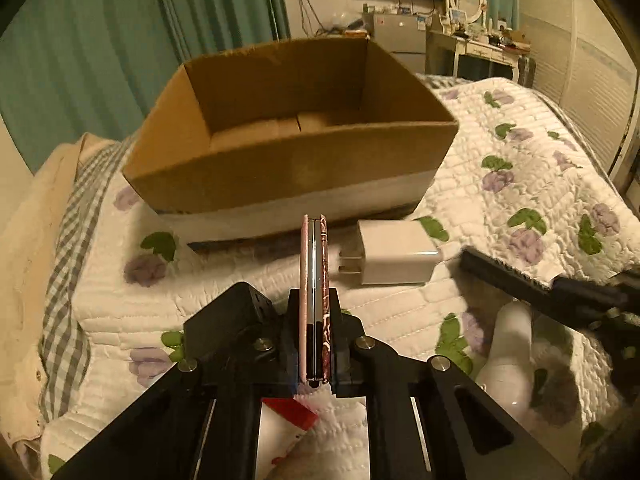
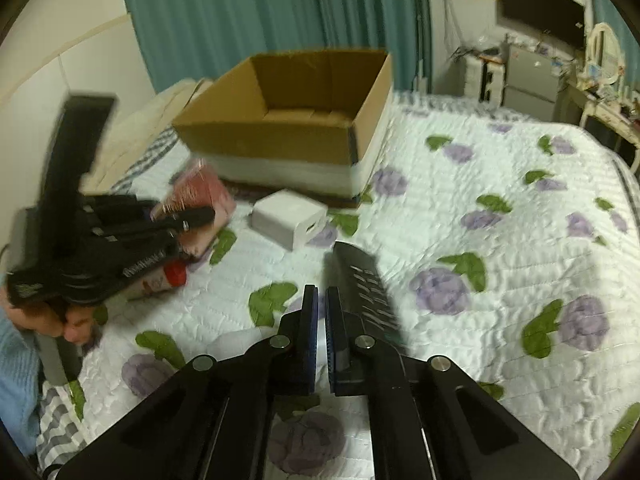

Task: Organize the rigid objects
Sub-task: 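Carry the pink card case in the left tool and the remote in the right tool into the box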

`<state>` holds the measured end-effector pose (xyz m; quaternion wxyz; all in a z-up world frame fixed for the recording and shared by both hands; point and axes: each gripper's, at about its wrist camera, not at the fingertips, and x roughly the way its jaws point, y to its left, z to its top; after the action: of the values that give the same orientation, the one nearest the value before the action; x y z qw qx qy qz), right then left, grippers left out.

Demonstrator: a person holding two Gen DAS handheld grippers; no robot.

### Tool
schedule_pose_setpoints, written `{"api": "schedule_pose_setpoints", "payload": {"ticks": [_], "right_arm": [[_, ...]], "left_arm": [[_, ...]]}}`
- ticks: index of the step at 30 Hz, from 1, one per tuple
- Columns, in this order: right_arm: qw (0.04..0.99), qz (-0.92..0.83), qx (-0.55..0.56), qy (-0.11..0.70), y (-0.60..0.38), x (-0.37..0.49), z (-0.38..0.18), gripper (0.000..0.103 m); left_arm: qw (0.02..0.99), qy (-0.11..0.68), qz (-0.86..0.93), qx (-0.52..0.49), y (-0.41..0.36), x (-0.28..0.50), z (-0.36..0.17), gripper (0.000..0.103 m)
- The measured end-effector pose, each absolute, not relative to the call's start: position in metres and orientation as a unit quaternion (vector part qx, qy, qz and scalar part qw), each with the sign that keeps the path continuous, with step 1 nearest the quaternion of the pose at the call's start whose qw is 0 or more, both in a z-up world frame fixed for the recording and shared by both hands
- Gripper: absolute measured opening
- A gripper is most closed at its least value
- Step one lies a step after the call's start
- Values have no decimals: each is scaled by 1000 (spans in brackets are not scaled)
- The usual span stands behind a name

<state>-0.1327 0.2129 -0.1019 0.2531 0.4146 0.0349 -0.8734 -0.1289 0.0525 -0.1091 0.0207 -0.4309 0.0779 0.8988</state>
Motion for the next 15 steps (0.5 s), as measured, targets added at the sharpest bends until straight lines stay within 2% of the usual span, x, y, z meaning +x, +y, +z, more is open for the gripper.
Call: {"api": "schedule_pose_setpoints", "payload": {"ticks": [1,2,3,5,15], "right_arm": [[251,-871,422,36,212,-134,-105,4],[237,-873,424,39,213,-136,-107,11],[227,-876,424,41,214,-137,-108,32],[221,-876,428,33,220,-142,-110,64],[209,-854,467,96,203,-173,-141,64]], "left_arm": [[23,78,900,-428,53,-126,-107,10],[24,77,900,-428,53,-124,-105,10],[23,74,901,-427,53,-120,-104,10],[23,69,902,-426,52,-116,-102,10],[36,51,903,-425,53,-105,-99,10]]}}
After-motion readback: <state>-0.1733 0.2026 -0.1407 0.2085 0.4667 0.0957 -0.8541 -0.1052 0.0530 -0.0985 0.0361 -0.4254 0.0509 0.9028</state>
